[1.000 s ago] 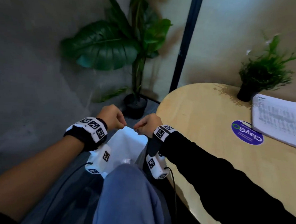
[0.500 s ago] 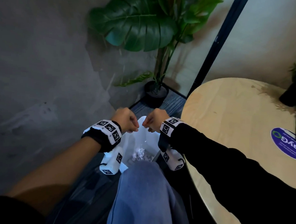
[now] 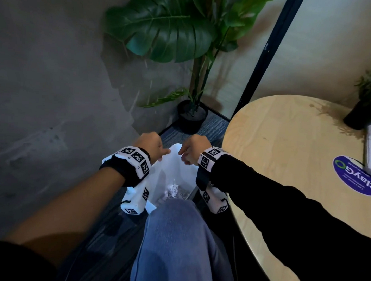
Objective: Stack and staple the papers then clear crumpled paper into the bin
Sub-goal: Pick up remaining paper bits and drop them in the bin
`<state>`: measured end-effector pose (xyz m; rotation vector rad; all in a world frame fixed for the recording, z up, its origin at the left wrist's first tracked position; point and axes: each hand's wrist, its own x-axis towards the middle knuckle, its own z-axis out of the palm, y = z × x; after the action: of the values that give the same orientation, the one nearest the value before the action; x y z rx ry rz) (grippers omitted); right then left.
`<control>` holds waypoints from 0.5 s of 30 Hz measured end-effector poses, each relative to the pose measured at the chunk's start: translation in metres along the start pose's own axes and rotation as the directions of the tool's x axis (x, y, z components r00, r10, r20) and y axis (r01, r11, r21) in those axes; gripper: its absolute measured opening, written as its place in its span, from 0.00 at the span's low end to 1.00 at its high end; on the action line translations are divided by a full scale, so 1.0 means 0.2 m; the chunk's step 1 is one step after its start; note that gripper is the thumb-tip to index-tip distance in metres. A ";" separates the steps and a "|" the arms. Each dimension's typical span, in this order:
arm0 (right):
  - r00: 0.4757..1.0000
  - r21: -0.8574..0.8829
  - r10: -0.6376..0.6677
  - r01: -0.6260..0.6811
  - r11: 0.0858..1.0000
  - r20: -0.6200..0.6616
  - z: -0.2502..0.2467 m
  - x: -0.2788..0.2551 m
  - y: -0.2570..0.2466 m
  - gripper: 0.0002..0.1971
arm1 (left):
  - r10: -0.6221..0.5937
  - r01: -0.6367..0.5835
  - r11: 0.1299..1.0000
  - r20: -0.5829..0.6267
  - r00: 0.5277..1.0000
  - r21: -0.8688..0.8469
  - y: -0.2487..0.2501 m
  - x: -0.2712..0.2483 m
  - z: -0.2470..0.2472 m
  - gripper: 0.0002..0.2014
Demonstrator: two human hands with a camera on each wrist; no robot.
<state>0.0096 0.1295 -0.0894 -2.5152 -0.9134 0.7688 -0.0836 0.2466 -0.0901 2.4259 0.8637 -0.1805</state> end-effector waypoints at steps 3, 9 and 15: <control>1.000 -0.027 -0.001 0.001 1.000 -0.029 -0.03 -0.02 0.02 0.09 | 0.029 -0.032 0.999 0.080 0.996 0.039 0.03 0.00 0.00 0.13; 0.998 -0.007 -0.060 0.061 0.998 0.011 -0.09 -0.10 0.05 0.14 | 0.082 -0.092 0.991 0.101 0.991 0.094 0.11 -0.06 -0.05 0.15; 0.986 0.032 -0.064 0.070 0.997 -0.155 -0.18 -0.26 0.15 0.16 | 0.161 -0.135 0.963 -0.095 0.982 0.235 0.26 -0.12 -0.11 0.22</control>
<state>0.0122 0.0689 -0.0564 -2.4583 -0.9166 0.5574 -0.0711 0.2133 -0.0408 2.7269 0.7401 -0.0897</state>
